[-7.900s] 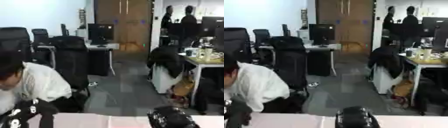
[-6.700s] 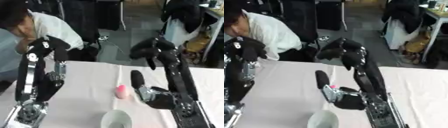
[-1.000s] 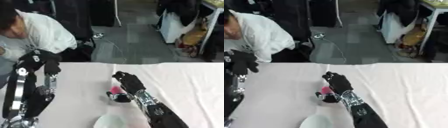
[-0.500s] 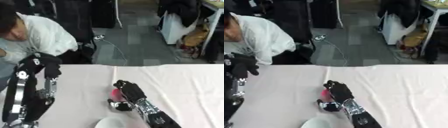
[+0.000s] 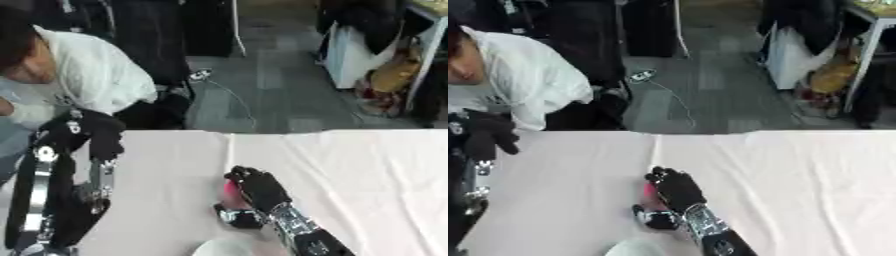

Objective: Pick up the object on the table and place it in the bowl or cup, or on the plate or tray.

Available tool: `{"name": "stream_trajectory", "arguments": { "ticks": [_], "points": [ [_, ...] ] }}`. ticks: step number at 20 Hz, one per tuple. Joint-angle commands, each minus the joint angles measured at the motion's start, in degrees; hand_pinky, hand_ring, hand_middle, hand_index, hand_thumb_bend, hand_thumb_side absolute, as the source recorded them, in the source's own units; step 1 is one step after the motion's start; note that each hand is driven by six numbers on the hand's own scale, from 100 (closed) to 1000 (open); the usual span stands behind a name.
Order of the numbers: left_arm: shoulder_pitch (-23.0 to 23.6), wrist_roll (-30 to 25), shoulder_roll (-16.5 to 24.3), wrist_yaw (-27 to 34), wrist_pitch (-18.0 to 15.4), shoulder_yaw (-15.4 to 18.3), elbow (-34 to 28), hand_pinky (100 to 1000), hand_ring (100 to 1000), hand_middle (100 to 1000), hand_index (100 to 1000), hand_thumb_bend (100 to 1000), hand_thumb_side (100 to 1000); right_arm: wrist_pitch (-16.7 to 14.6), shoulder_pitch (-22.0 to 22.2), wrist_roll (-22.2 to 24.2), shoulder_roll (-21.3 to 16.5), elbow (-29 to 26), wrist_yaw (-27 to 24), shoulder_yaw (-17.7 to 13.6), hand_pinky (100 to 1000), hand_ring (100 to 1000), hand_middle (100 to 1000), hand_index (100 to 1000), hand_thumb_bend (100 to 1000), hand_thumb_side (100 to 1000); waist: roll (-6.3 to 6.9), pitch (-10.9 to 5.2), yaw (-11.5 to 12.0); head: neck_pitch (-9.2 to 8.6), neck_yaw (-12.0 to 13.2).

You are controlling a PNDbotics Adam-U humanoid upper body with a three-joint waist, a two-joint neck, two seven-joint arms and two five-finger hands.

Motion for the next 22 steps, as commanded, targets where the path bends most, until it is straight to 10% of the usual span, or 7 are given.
{"name": "stream_trajectory", "arguments": {
  "ticks": [1, 13, 19, 22],
  "points": [
    [-0.8, 0.0, 0.5, 0.3, -0.4, 0.6, -0.9, 531, 381, 554, 625, 100, 665, 0.1, -1.0, -0.2, 0.1, -1.0, 0.2, -0.3, 100, 698, 797, 872, 359, 737, 0.29, -0.57, 0.3, -1.16, 0.1],
    [-1.1, 0.0, 0.4, 0.3, -0.5, 0.7, -0.9, 531, 380, 555, 625, 100, 663, 1.2, 0.2, 0.6, 0.2, -0.6, 0.1, -0.3, 100, 541, 720, 859, 294, 470, 0.47, 0.00, 0.5, -1.16, 0.3],
    [-1.1, 0.0, 0.4, 0.3, -0.5, 0.7, -0.9, 531, 380, 555, 624, 100, 663, -0.3, 1.0, -0.6, 0.4, -0.8, -1.7, -0.4, 100, 332, 507, 723, 167, 263, 0.47, 0.02, 0.6, -1.13, 0.4],
    [-1.1, 0.0, 0.4, 0.3, -0.5, 0.6, -0.9, 531, 380, 555, 624, 100, 663, -1.6, 1.4, -3.2, 0.4, -1.0, -2.0, -0.2, 100, 130, 243, 486, 100, 247, 0.47, 0.00, 0.6, -1.13, 0.5]
  ]
}}
